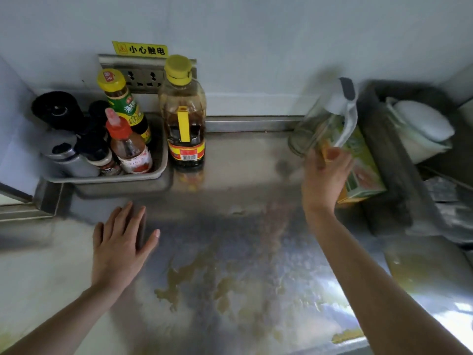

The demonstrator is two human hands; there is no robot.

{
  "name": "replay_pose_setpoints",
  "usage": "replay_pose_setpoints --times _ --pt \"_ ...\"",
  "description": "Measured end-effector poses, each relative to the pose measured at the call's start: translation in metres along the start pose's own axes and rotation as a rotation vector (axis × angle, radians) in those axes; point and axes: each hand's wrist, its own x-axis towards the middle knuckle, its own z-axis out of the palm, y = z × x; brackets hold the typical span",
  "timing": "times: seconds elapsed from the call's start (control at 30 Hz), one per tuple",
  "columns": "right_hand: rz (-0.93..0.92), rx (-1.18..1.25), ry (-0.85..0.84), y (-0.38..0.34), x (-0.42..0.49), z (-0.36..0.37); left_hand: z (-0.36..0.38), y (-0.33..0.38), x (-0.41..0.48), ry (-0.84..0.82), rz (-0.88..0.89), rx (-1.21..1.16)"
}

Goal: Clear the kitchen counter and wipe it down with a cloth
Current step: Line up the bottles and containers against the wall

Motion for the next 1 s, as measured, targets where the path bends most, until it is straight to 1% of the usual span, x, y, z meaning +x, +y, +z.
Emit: replay_pose_setpoints --times 0.03,0.1,0.23,0.33,0.43,0.6,0.77,0.9,1.0 --pt "0.049 -0.022 0.039 0.005 0.015 -0.006 0.000 0.001 0.000 0.005 -0.004 -0.005" --pt "0.101 -0.067 0.046 0.009 0.038 -0.011 0.000 0.000 -0.001 0.012 -0.005 -0.012" --pt "0.036 -0.071 0.002 0.011 0.063 -0.002 0.001 0.000 -0.001 0.018 -0.014 -0.014" --pt "0.040 -0.096 -0.011 0.009 0.073 0.003 0.001 0.000 -0.001 0.015 -0.023 -0.006" --pt "-0.035 -0.115 -0.060 0.005 0.074 0.010 0.000 0.000 0.000 0.009 -0.020 0.001" --pt "-0.174 -0.143 -0.125 -0.009 0.038 0.025 -0.001 -0.001 -0.001 -0.001 -0.020 -0.004" --pt "-0.225 0.004 -0.237 -0.031 -0.015 0.048 -0.001 -0.001 0.000 -0.003 -0.017 -0.007" --pt "-0.334 0.030 -0.306 -0.050 -0.036 0.069 0.000 -0.002 0.000 -0.003 -0.011 -0.007" --pt "-0.359 0.016 -0.320 -0.057 -0.039 0.081 0.000 -0.003 0.000 -0.002 -0.006 -0.001"
